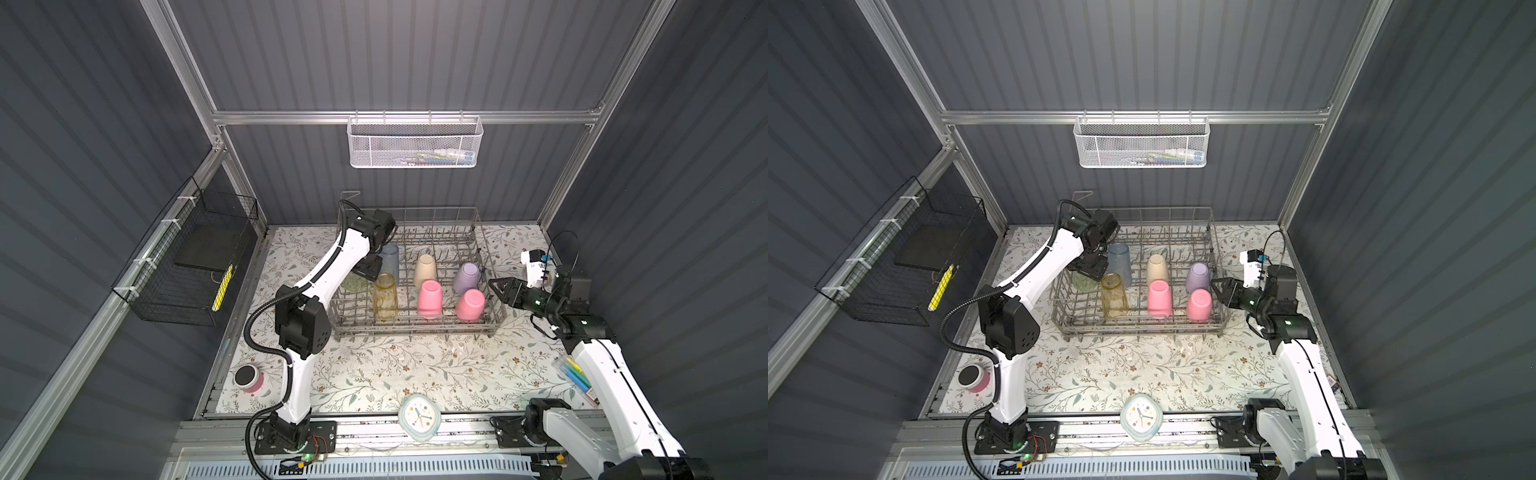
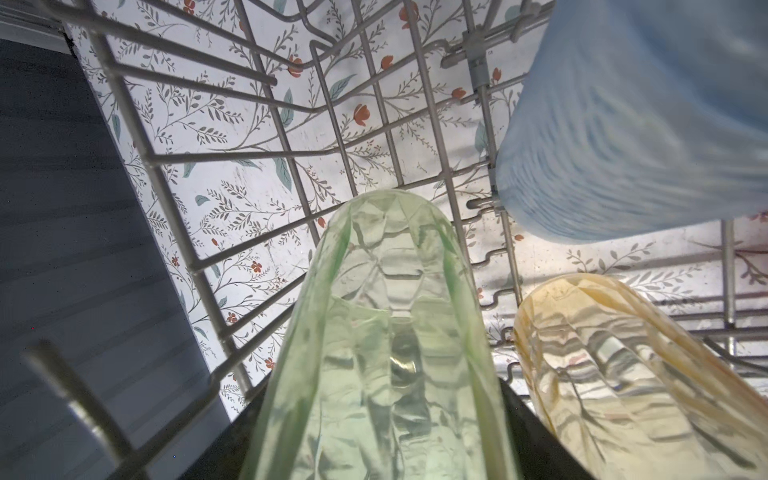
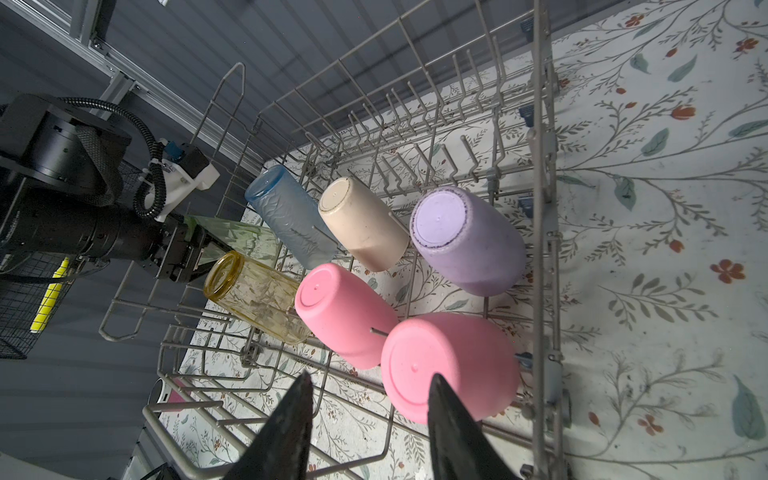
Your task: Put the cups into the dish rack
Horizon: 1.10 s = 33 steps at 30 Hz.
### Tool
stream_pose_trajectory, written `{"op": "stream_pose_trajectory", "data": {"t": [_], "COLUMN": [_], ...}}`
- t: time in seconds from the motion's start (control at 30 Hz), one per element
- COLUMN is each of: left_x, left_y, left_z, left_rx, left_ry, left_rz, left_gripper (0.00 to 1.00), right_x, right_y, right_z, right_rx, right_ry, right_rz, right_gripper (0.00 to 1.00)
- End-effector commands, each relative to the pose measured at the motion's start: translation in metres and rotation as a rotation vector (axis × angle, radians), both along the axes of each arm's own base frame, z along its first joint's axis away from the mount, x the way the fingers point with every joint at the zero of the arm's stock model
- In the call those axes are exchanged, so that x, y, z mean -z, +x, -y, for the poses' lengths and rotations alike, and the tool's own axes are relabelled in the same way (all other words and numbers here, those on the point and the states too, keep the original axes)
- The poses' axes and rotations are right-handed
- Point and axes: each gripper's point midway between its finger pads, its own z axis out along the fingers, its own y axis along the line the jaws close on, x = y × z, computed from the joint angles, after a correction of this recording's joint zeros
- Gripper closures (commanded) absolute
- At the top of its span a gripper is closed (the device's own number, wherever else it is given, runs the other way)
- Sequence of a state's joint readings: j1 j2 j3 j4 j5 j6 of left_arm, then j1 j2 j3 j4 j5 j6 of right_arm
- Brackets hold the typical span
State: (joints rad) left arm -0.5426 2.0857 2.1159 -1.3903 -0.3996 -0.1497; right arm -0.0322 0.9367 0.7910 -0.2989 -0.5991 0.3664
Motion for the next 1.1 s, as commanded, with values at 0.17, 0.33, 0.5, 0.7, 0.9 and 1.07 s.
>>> {"op": "stream_pose_trajectory", "data": {"t": [0.17,0.33,0.5,0.7,0.9,1.07], "left_x": [0.014,0.019,0.022,0.023,0.018,0.013], "left_y": [-0.004,-0.005,-0.004,-0.003,-0.001,-0.001], "left_z": [0.002,0.002,0.004,0.003,0.0,-0.001], "left_rx": [0.006,0.004,0.004,0.0,-0.006,-0.01], "left_ry": [0.005,0.001,-0.008,-0.009,0.0,0.0], "left_rz": [-0.033,-0.038,-0.035,-0.03,-0.009,0.004], "left_gripper": [0.36,0.36,0.34,0.29,0.25,0.23], "right_x": [0.0,0.0,0.0,0.0,-0.001,-0.001], "right_y": [0.0,0.0,0.0,0.0,0.0,0.001], "right_z": [0.001,0.001,0.001,0.001,0.0,0.0], "right_rx": [0.002,0.003,0.002,0.0,-0.004,-0.005], "right_ry": [0.001,0.002,0.001,0.003,0.005,0.008], "right_rz": [0.011,0.01,0.01,0.01,0.01,0.012], "right_gripper": [0.53,0.53,0.53,0.53,0.53,0.53]}}
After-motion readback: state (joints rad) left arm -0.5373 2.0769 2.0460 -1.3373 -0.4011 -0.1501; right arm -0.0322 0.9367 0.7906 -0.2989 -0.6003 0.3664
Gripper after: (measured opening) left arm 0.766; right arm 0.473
